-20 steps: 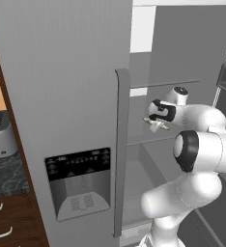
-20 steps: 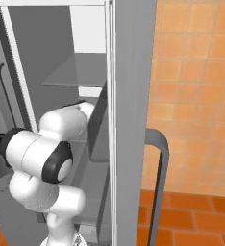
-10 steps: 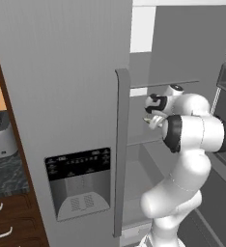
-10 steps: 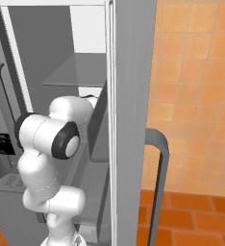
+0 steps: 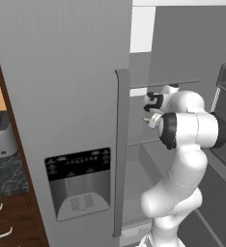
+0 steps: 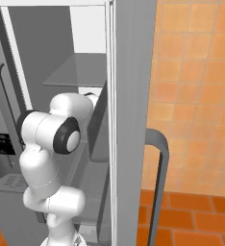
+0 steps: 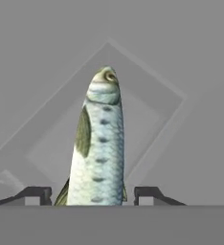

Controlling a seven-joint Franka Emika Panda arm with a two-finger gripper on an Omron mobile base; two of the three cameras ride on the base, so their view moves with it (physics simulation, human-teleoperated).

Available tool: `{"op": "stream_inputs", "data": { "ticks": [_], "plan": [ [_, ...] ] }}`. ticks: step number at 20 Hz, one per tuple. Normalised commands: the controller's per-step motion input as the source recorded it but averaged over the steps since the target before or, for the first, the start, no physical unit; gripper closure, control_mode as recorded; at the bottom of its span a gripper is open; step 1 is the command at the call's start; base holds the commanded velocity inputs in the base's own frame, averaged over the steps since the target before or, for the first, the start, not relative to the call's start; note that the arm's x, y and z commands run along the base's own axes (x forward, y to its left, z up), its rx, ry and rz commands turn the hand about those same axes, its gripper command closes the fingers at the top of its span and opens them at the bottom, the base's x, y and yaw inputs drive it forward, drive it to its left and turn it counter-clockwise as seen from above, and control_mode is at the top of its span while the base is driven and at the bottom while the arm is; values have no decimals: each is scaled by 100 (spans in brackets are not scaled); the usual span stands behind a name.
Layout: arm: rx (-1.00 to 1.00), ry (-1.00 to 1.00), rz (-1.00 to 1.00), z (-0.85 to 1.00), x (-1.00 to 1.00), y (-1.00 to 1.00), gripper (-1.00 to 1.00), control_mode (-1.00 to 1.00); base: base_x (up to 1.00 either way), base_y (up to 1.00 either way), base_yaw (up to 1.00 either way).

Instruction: Place one tomato and one fish in each tupperware on the nearby counter, to pack two identical lunches.

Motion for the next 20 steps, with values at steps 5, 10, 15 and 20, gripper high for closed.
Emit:
{"op": "stream_inputs", "data": {
  "ticks": [5,10,15,20],
  "plan": [
    [-9,-5,0,-54,-39,42,100,-100,0,0,0],
    [-3,-1,0,-27,-69,33,100,-100,0,0,0],
    [0,0,0,-3,-99,1,100,-100,0,0,0],
    [-3,-4,0,45,-99,21,100,-100,0,0,0]
  ]
}}
